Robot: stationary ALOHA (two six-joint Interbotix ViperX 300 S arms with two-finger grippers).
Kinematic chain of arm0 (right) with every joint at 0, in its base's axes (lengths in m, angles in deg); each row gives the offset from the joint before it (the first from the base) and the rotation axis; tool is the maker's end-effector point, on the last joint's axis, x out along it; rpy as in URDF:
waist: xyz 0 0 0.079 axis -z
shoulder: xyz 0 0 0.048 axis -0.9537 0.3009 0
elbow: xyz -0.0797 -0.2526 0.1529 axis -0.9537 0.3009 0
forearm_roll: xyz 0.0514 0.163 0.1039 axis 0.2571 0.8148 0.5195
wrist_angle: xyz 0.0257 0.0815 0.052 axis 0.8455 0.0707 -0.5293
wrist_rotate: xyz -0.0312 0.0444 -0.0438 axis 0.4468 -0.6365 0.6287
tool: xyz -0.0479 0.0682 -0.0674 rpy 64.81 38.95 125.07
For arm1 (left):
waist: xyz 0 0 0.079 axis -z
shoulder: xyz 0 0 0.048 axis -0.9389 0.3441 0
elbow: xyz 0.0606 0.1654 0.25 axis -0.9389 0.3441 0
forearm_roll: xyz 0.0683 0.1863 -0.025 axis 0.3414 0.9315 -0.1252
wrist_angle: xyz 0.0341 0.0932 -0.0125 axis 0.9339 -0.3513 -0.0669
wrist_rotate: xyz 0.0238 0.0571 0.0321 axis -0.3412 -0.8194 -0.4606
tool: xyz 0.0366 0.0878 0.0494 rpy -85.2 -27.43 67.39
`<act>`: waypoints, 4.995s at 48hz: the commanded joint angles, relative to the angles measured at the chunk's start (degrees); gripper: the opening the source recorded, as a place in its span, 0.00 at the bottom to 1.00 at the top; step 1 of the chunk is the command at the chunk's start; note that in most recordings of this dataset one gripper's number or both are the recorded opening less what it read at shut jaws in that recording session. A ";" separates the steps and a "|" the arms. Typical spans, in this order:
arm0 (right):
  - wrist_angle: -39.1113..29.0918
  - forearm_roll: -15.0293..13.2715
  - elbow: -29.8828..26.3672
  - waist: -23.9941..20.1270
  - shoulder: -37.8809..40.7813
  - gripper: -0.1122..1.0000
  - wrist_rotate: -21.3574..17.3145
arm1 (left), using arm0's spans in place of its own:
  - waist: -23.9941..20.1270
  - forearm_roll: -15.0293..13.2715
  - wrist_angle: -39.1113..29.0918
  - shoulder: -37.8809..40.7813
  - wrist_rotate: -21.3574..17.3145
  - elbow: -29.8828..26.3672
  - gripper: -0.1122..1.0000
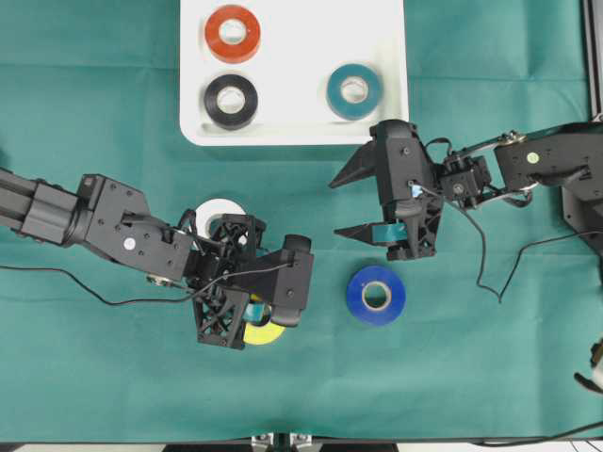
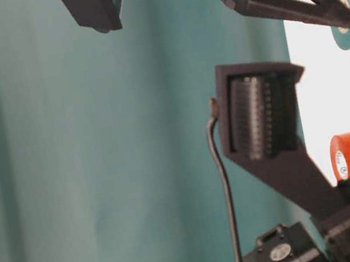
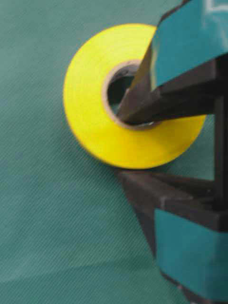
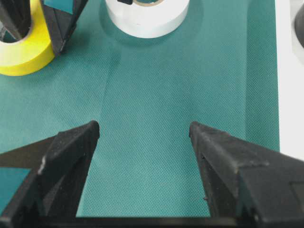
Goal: Put the tape alternately from left to right into the white case.
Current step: 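Lift the yellow tape and carry it into the white tray, then open the left gripper and move it back over the white tape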
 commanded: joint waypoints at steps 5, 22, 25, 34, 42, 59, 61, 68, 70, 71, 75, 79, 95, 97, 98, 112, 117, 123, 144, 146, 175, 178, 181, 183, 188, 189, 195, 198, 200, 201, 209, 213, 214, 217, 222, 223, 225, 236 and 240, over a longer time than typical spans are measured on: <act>0.35 -0.18 -0.53 -0.18 -0.44 0.83 -0.09 | 0.00 0.18 0.09 -1.14 -0.26 -0.53 0.07; 0.44 -0.18 -0.53 -0.18 -0.53 0.83 -0.09 | 0.09 0.09 -1.67 -6.33 -0.18 -0.09 0.07; 0.35 -0.09 -0.53 -0.18 -0.53 0.83 -0.09 | 0.09 0.18 -2.46 -7.82 -0.18 0.26 0.07; 0.35 -0.18 -0.53 -0.18 -0.53 0.83 -0.09 | -0.62 0.26 -4.22 -11.69 -0.88 0.97 0.07; 0.35 -0.09 -0.53 -0.18 -0.53 0.83 -0.35 | -1.58 0.26 -5.63 -13.80 -2.20 1.05 0.07; 0.44 -0.18 -0.70 -0.18 -0.53 0.83 -0.35 | -6.86 0.35 -6.42 -15.03 -5.89 2.37 0.07; 0.35 -0.18 -0.70 -0.18 -0.53 0.83 -0.44 | -8.17 0.35 -6.42 -15.29 -7.12 2.64 0.07; 0.44 -0.18 -0.70 -0.18 -0.53 0.83 -0.44 | -12.30 0.35 -6.42 -16.08 -11.07 2.99 0.07; 0.35 -0.18 -0.70 -0.18 -0.53 0.83 -0.44 | -13.45 0.35 -6.33 -16.17 -12.22 2.99 0.07; 0.44 -0.09 -0.79 -0.18 -0.53 0.83 -0.44 | -14.15 0.35 -6.24 -16.26 -12.83 2.99 0.07; 0.44 -0.09 -0.79 -0.18 -0.53 0.83 -0.53 | -16.44 0.35 -5.98 -16.00 -15.12 2.99 0.07; 0.44 -0.09 -0.79 -0.18 -0.53 0.83 -0.53 | -18.63 0.35 -5.63 -15.64 -17.05 2.99 0.07; 0.44 -0.18 -1.14 -0.18 -0.53 0.83 -0.53 | -26.28 0.35 0.79 -14.68 -23.29 2.99 0.07; 0.44 -0.09 -1.14 -0.26 -0.53 0.83 -0.53 | -27.16 0.35 1.41 -14.41 -23.99 2.90 0.07; 0.44 -0.09 -1.23 -0.18 -0.53 0.83 -0.53 | -27.51 0.35 1.67 -14.24 -24.35 2.81 0.07; 0.44 0.00 -1.23 -0.44 -0.53 0.83 -0.53 | -31.20 0.35 5.27 -8.96 -26.89 0.70 0.07; 0.44 0.00 -1.23 -0.53 -0.53 0.83 -0.53 | -31.90 0.35 6.15 -7.38 -26.98 -0.70 0.07; 0.44 -0.09 -1.14 -0.53 -0.53 0.83 -0.53 | -32.52 0.35 6.50 -5.98 -26.98 -2.11 0.07; 0.44 -0.09 -0.97 -0.53 -0.53 0.83 -0.53 | -34.10 0.35 6.42 -2.90 -26.63 -3.52 0.07; 0.44 0.00 -0.97 -0.53 -0.53 0.83 -0.53 | -34.19 0.35 6.50 -2.90 -26.46 -3.52 0.07; 0.44 0.00 -1.23 -0.53 -0.53 0.83 -0.53 | -34.10 0.26 1.58 -4.04 -26.10 -3.60 0.83; 0.44 0.00 -1.23 -0.53 -0.44 0.83 -0.53 | -34.01 0.26 1.58 -4.22 -26.10 -3.52 0.81; 0.44 0.00 -1.23 -0.53 -0.53 0.83 -0.53 | -33.93 0.26 1.58 -4.22 -26.10 -3.52 0.81; 0.44 0.00 -1.14 -0.44 -0.53 0.83 -0.53 | -33.93 0.18 1.58 -4.31 -26.10 -3.52 0.81; 0.44 -0.09 -1.14 -0.53 -0.53 0.83 -0.53 | -33.84 0.26 1.32 -4.31 -26.10 -3.43 0.81; 0.44 0.00 -1.14 -0.53 -0.53 0.83 -0.53 | -33.75 0.26 1.32 -4.39 -26.10 -3.34 0.81; 0.44 0.00 -1.05 -0.53 -0.53 0.83 -0.53 | -33.40 0.26 0.70 -5.62 -26.10 -2.90 0.81; 0.44 0.00 -1.05 -0.53 -0.53 0.83 -0.53 | -33.13 0.26 0.09 -6.77 -26.10 -2.46 0.81; 0.44 0.00 -1.05 -0.53 -0.53 0.83 -0.53 | -32.78 0.26 -0.44 -7.65 -26.10 -2.11 0.81; 0.44 -0.09 -0.97 -0.53 -0.53 0.83 -0.53 | -32.61 0.26 -0.62 -8.17 -26.19 -2.02 0.81; 0.44 0.00 -1.23 -0.53 -0.53 0.83 -0.53 | -30.59 0.26 -1.67 -12.13 -26.10 0.79 0.81; 0.44 0.00 -1.23 -0.53 -0.53 0.83 -0.53 | -29.36 0.26 -2.29 -13.89 -26.10 2.46 0.81; 0.44 -0.09 -1.23 -0.53 -0.53 0.83 -0.53 | -29.09 0.26 -2.37 -14.33 -26.10 2.81 0.81; 0.44 0.00 -1.23 -0.53 -0.53 0.83 -0.53 | -28.21 0.18 -2.72 -15.47 -26.02 4.04 0.80; 0.44 0.00 -1.32 -0.53 -0.53 0.83 -0.53 | -26.72 0.09 -2.99 -17.05 -25.93 5.80 0.80; 0.44 0.00 -1.32 -0.53 -0.53 0.83 -0.53 | -26.37 0.09 -2.99 -17.40 -25.93 6.15 0.80; 0.44 0.00 -1.32 -0.53 -0.53 0.83 -0.53 | -25.75 0.09 -3.08 -17.93 -25.93 6.68 0.80; 0.44 -0.09 -1.49 -0.53 -0.53 0.83 -0.53 | -21.88 0.00 -2.99 -19.16 -21.53 9.76 0.80; 0.44 -0.09 -1.49 -0.53 -0.53 0.83 -0.53 | -20.57 0.00 -2.99 -19.34 -18.98 10.72 0.80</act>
